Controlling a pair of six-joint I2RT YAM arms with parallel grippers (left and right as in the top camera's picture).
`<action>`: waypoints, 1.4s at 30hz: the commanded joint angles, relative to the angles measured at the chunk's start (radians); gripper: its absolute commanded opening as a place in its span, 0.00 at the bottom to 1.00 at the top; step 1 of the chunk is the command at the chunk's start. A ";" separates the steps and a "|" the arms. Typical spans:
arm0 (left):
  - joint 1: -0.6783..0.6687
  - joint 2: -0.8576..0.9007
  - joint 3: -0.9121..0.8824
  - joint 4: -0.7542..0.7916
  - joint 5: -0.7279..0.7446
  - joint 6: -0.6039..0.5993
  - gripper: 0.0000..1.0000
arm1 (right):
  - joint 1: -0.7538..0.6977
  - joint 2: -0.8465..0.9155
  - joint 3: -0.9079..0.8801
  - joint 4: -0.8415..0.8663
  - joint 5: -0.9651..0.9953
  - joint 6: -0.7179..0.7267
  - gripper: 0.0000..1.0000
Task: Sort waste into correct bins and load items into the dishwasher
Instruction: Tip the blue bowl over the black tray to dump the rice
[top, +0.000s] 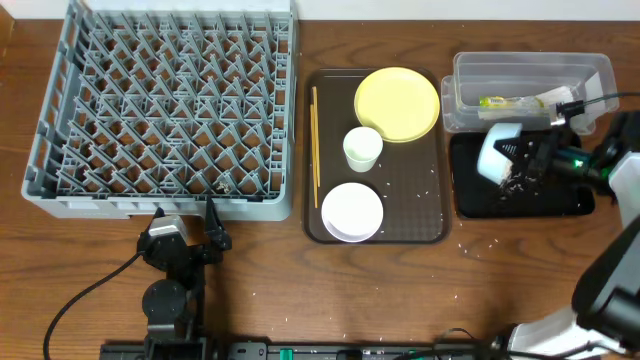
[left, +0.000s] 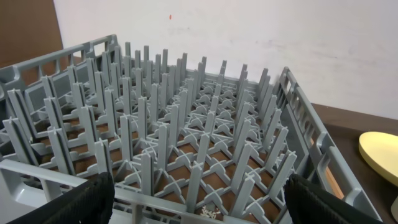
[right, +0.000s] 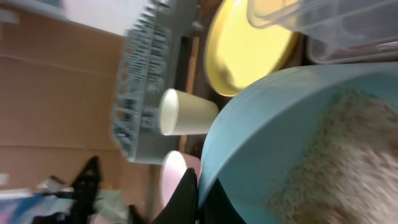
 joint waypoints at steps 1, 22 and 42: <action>-0.002 -0.007 -0.019 -0.038 -0.019 0.013 0.89 | -0.028 0.077 -0.006 0.000 -0.230 -0.098 0.01; -0.002 -0.007 -0.019 -0.038 -0.019 0.013 0.89 | -0.208 0.146 -0.006 -0.066 -0.376 0.182 0.01; -0.002 -0.007 -0.019 -0.038 -0.019 0.013 0.89 | -0.217 0.094 -0.002 -0.157 -0.376 0.091 0.01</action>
